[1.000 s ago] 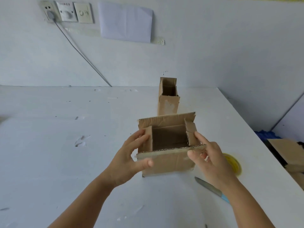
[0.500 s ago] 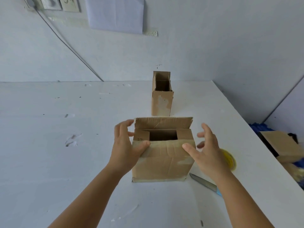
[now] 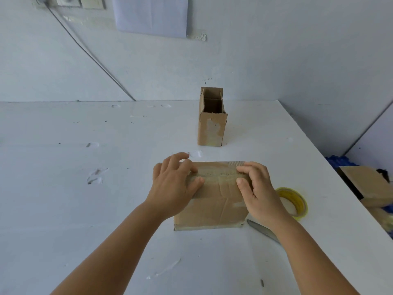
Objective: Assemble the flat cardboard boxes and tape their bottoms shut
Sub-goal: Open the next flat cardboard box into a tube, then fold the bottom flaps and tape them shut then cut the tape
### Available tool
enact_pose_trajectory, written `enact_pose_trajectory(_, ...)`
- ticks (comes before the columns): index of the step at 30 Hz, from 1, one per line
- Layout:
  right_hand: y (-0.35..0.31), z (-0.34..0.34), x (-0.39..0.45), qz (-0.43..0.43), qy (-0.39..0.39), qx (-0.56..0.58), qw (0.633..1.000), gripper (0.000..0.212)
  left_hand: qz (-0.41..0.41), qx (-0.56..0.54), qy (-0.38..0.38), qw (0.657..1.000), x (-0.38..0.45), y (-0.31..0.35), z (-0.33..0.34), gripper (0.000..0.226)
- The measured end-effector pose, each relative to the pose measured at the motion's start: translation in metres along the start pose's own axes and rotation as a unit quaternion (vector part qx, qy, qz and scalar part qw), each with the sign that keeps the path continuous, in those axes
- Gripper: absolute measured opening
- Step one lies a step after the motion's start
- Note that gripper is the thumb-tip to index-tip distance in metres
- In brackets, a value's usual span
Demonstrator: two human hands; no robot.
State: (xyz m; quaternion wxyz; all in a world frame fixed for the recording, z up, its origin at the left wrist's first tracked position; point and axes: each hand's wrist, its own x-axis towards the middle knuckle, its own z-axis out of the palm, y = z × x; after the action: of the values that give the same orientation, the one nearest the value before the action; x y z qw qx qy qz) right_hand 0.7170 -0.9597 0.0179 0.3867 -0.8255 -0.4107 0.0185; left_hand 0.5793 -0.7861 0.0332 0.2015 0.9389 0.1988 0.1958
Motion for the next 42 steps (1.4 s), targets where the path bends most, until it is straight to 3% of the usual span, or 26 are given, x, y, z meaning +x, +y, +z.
enact_pose_trajectory(4, -0.002, 0.005, 0.004, 0.012, 0.010, -0.029, 0.999, 0.029, 0.050, 0.154, -0.108, 0.981, 0.009, 0.021, -0.006, 0.057)
enact_pose_trajectory(10, -0.003, 0.004, 0.002, 0.012, 0.008, -0.008, 1.000, 0.026, 0.076, 0.232, -0.175, 0.954, 0.019, 0.059, 0.023, 0.057)
enact_pose_trajectory(14, 0.007, -0.008, -0.002, 0.031, 0.002, 0.071, 0.997, 0.032, 0.080, 0.225, -0.143, 0.961, 0.020, 0.060, 0.031, 0.056)
enact_pose_trajectory(18, 0.032, -0.015, -0.014, 0.129, -0.005, 0.080, 0.988, 0.040, 0.076, 0.218, -0.133, 0.964, 0.020, 0.057, 0.031, 0.055)
enact_pose_trajectory(24, 0.086, -0.022, -0.032, 0.264, -0.046, -0.115, 0.956, 0.052, 0.068, 0.202, -0.120, 0.970, 0.019, 0.057, 0.032, 0.054)
enact_pose_trajectory(26, 0.099, -0.022, -0.038, 0.285, -0.055, -0.175, 0.941, 0.045, 0.067, 0.203, -0.115, 0.970, 0.019, 0.056, 0.033, 0.062)
enact_pose_trajectory(28, 0.105, -0.021, -0.043, 0.299, -0.066, -0.178, 0.935, 0.038, 0.070, 0.205, -0.106, 0.971, 0.018, 0.055, 0.033, 0.076)
enact_pose_trajectory(30, 0.110, -0.017, -0.048, 0.302, -0.068, -0.177, 0.934, 0.047, 0.071, 0.207, -0.100, 0.971, 0.018, 0.055, 0.033, 0.081)
enact_pose_trajectory(35, 0.114, -0.014, -0.050, 0.299, -0.011, -0.170, 0.939, 0.055, 0.069, 0.205, -0.098, 0.971, 0.017, 0.055, 0.033, 0.081)
enact_pose_trajectory(38, 0.100, -0.023, -0.043, 0.299, 0.055, -0.097, 0.948, 0.039, 0.070, 0.197, -0.100, 0.973, 0.017, 0.055, 0.033, 0.081)
enact_pose_trajectory(42, 0.058, -0.040, -0.022, 0.233, 0.139, 0.001, 0.963, 0.024, 0.068, 0.178, -0.100, 0.977, 0.016, 0.055, 0.032, 0.081)
